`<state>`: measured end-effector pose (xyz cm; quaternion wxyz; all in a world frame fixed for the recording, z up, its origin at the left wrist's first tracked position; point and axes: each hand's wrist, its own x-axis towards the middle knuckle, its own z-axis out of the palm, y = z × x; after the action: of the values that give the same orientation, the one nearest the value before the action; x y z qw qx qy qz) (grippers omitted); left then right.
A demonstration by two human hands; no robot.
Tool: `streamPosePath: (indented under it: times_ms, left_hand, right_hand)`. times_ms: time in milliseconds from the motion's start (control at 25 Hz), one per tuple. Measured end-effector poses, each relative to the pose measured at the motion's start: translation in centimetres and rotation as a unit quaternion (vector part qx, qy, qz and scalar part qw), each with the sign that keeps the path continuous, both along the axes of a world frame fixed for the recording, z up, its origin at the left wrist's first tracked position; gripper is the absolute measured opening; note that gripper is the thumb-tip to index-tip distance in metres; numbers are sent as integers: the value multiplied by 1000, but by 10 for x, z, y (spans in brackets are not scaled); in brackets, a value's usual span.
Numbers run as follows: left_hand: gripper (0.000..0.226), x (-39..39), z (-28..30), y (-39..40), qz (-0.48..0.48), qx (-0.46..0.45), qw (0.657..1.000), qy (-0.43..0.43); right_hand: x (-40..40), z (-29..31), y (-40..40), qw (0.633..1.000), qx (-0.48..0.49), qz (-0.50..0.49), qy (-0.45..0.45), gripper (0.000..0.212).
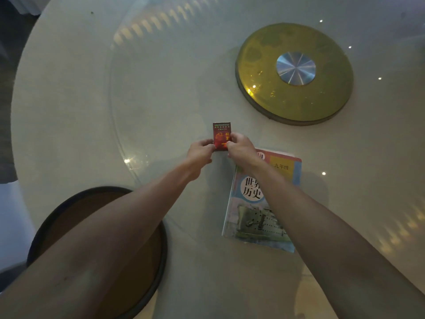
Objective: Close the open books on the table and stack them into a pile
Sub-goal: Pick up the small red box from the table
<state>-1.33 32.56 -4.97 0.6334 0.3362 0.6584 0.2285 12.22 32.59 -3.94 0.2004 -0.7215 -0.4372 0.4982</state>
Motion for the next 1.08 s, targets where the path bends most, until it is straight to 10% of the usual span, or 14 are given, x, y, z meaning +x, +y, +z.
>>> streamPosePath:
  times_ms: [1080]
  left_hand:
    - [32,-234,-2,-217,119,72,976,170]
  right_hand:
    - [-228,-7,-176,988,-109,24,109,32]
